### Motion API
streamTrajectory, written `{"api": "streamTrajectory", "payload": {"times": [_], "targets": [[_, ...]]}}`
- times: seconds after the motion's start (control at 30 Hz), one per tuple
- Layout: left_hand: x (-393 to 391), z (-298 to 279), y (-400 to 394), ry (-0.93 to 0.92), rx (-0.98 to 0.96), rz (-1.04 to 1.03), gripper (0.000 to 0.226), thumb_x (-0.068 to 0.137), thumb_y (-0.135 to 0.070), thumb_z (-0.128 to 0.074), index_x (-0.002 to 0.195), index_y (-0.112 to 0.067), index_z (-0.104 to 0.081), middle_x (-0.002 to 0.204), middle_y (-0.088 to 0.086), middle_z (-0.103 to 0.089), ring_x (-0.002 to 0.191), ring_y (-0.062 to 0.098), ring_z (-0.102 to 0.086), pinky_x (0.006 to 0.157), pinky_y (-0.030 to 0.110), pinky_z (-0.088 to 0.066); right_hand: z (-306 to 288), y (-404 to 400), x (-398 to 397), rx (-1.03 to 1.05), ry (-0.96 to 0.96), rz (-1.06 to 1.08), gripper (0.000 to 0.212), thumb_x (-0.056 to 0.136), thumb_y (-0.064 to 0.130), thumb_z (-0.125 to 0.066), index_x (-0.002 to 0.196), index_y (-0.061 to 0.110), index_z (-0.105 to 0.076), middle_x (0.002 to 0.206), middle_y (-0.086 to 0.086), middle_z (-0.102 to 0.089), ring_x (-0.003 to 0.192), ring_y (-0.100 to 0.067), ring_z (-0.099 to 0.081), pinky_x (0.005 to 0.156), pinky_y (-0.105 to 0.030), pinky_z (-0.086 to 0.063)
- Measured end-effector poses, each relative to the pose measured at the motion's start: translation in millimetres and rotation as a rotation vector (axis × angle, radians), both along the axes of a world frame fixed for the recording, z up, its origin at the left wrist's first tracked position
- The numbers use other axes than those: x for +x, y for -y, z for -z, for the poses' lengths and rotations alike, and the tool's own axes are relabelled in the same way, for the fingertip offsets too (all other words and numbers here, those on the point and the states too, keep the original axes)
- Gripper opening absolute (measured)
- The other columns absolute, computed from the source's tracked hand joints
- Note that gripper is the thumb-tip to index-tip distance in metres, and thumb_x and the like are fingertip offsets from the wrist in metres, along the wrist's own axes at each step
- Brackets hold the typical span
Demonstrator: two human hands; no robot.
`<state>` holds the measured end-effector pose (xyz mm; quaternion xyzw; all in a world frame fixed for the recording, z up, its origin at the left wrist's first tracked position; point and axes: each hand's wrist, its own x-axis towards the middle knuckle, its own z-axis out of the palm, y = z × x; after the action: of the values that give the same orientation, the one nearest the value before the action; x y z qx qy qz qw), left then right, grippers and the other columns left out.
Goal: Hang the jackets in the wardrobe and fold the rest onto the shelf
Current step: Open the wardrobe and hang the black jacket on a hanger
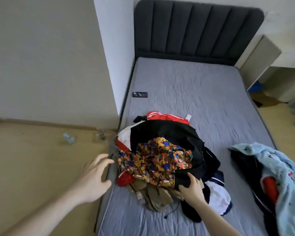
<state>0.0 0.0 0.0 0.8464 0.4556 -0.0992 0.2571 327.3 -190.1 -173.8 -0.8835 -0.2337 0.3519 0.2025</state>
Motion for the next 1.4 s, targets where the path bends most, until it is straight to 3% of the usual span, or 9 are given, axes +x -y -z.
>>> {"api": "streamTrajectory", "payload": {"times": [0.1, 0.23, 0.5, 0.57, 0.67, 0.87, 1.03, 1.2, 1.4], "targets": [[25.0, 37.9, -12.8, 0.019, -0.035, -0.011, 0.061, 0.089, -0.031, -0.061, 0.146, -0.036, -0.041, 0.162, -0.014, -0.018, 0.142, 0.02, -0.036, 0.117, 0.036, -0.031, 42.9, -17.5, 24.5, -0.07, -0.033, 0.074, 0.081, 0.095, 0.035, -0.067, 0.163, 0.024, -0.025, 0.162, -0.013, -0.033, 0.126, -0.028, -0.059, 0.088, -0.039, -0.058], [43.4, 87.0, -24.8, 0.015, -0.076, -0.034, 0.059, 0.09, -0.032, -0.062, 0.145, -0.037, -0.042, 0.16, -0.017, -0.019, 0.142, 0.019, -0.036, 0.115, 0.036, -0.032, 105.6, -36.4, 41.9, -0.125, -0.11, 0.196, 0.089, 0.095, 0.044, -0.07, 0.164, 0.02, -0.019, 0.162, -0.016, -0.036, 0.141, -0.037, -0.046, 0.109, -0.044, -0.046], [47.2, 170.9, -26.3, 0.048, -0.114, -0.048, 0.058, 0.089, -0.03, -0.061, 0.144, -0.039, -0.044, 0.158, -0.021, -0.019, 0.141, 0.012, -0.033, 0.116, 0.032, -0.031, 229.3, -45.8, 60.9, -0.133, -0.17, 0.748, 0.121, 0.082, 0.048, -0.084, 0.163, 0.002, -0.008, 0.164, -0.021, -0.03, 0.148, -0.04, -0.037, 0.118, -0.047, -0.034], [41.5, 184.0, -23.8, 0.044, -0.121, -0.059, 0.059, 0.089, -0.032, -0.061, 0.144, -0.04, -0.043, 0.158, -0.023, -0.019, 0.141, 0.01, -0.032, 0.116, 0.032, -0.031, 244.1, -47.5, 61.8, -0.147, -0.191, 0.802, 0.113, 0.082, 0.051, -0.084, 0.16, -0.002, -0.021, 0.157, -0.023, -0.042, 0.139, -0.041, -0.047, 0.111, -0.045, -0.041], [34.2, 195.2, -23.2, 0.027, -0.128, -0.07, 0.058, 0.088, -0.032, -0.062, 0.143, -0.04, -0.045, 0.157, -0.021, -0.022, 0.141, 0.01, -0.033, 0.117, 0.033, -0.031, 242.3, -55.1, 57.8, -0.092, -0.155, 0.807, 0.068, 0.094, 0.035, -0.072, 0.147, -0.002, -0.05, 0.142, -0.024, -0.059, 0.128, -0.043, -0.057, 0.106, -0.045, -0.047], [25.1, 170.8, -9.2, 0.047, -0.143, -0.122, 0.053, 0.086, -0.031, -0.062, 0.137, -0.037, -0.051, 0.152, -0.019, -0.03, 0.139, 0.01, -0.037, 0.116, 0.035, -0.033, 145.5, -66.3, 1.7, 0.22, -0.156, 0.593, 0.044, 0.103, 0.02, -0.053, 0.146, 0.016, -0.054, 0.14, -0.012, -0.063, 0.129, -0.035, -0.058, 0.107, -0.043, -0.043], [9.0, 111.7, 19.1, 0.129, -0.155, -0.149, 0.052, 0.083, -0.038, -0.056, 0.134, -0.038, -0.051, 0.142, -0.027, -0.032, 0.133, 0.005, -0.041, 0.112, 0.028, -0.036, 6.9, -53.8, -48.8, 0.482, -0.298, 0.255, 0.023, 0.105, 0.018, -0.059, 0.112, 0.039, -0.066, 0.109, 0.015, -0.075, 0.109, -0.009, -0.069, 0.093, -0.032, -0.054], [-14.3, 46.4, 51.8, 0.263, -0.112, -0.148, 0.065, 0.08, -0.038, -0.063, 0.14, -0.046, -0.039, 0.134, -0.038, -0.027, 0.133, 0.003, -0.043, 0.106, 0.022, -0.038, -134.2, -65.3, -90.6, 0.723, -0.436, -0.035, 0.02, 0.104, 0.012, -0.062, 0.115, 0.025, -0.072, 0.111, 0.003, -0.078, 0.109, -0.016, -0.073, 0.09, -0.031, -0.059], [-37.2, -32.1, 66.6, 0.514, 0.007, -0.309, 0.087, 0.072, -0.08, -0.071, 0.145, -0.053, -0.032, 0.135, -0.046, -0.039, 0.124, -0.023, -0.04, 0.095, 0.003, -0.038, -269.2, -104.6, -162.0, 0.881, -0.428, -0.472, 0.016, 0.098, 0.035, -0.065, 0.102, 0.021, -0.07, 0.094, -0.004, -0.075, 0.088, -0.016, -0.069, 0.082, -0.046, -0.059]]}}
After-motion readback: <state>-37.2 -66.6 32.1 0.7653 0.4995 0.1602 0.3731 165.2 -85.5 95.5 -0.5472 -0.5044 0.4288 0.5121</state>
